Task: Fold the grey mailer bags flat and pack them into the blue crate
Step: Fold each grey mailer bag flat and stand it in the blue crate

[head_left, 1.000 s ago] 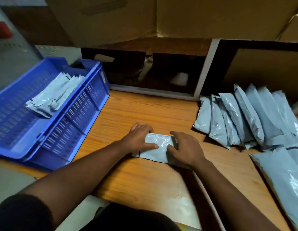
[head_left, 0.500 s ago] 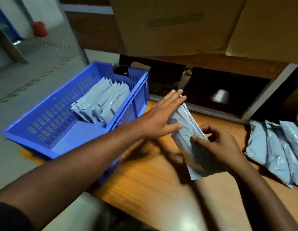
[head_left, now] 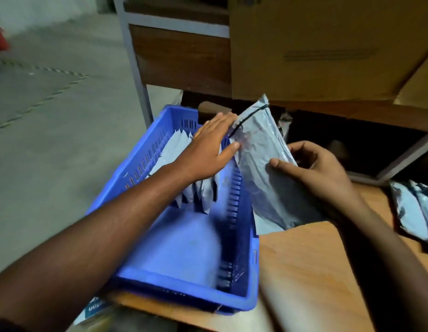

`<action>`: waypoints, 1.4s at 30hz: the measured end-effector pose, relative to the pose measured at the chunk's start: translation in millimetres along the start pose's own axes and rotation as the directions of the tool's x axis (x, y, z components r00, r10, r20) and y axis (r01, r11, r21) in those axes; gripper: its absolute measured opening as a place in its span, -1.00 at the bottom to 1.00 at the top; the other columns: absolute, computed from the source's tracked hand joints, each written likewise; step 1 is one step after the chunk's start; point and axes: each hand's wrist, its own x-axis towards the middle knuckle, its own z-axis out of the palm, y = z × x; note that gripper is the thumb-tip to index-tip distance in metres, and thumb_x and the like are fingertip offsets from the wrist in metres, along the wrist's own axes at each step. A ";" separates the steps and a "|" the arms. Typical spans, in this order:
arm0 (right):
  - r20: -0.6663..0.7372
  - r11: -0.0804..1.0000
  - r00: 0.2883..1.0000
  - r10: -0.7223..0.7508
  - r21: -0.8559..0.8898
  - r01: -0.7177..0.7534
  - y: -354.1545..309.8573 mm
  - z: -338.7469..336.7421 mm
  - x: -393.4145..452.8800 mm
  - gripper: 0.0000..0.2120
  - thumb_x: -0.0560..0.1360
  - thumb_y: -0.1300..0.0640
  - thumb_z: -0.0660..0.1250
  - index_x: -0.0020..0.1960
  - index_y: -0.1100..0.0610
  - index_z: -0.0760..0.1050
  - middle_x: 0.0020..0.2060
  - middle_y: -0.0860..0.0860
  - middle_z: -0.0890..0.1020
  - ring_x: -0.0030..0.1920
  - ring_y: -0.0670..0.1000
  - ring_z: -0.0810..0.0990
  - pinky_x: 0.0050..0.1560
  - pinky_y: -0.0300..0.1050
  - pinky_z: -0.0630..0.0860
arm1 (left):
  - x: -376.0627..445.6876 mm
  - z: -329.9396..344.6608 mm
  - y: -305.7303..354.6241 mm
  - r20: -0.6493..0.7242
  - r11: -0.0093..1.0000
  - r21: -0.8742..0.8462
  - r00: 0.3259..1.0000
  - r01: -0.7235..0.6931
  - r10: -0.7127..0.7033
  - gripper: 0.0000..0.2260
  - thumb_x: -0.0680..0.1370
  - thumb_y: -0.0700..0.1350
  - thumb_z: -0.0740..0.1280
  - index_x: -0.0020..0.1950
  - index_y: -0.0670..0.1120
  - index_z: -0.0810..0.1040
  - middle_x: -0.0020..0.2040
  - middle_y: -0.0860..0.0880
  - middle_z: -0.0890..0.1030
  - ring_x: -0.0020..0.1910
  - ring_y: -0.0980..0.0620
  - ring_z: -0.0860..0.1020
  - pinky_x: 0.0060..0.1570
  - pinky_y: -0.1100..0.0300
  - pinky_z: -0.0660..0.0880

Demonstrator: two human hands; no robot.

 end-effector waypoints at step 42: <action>0.098 0.769 0.834 0.543 0.340 -0.541 142.2 235.0 138.1 -0.05 0.42 -0.59 -0.06 0.66 -0.08 0.15 0.62 -0.07 0.25 0.59 0.03 0.25 0.63 0.13 0.11 | -32.3 41.0 -137.0 0.195 0.783 0.427 0.799 0.453 -0.569 0.17 0.35 0.64 0.14 0.68 -0.10 -0.13 0.68 -0.12 -0.20 0.65 -0.11 -0.22 0.60 -0.13 -0.22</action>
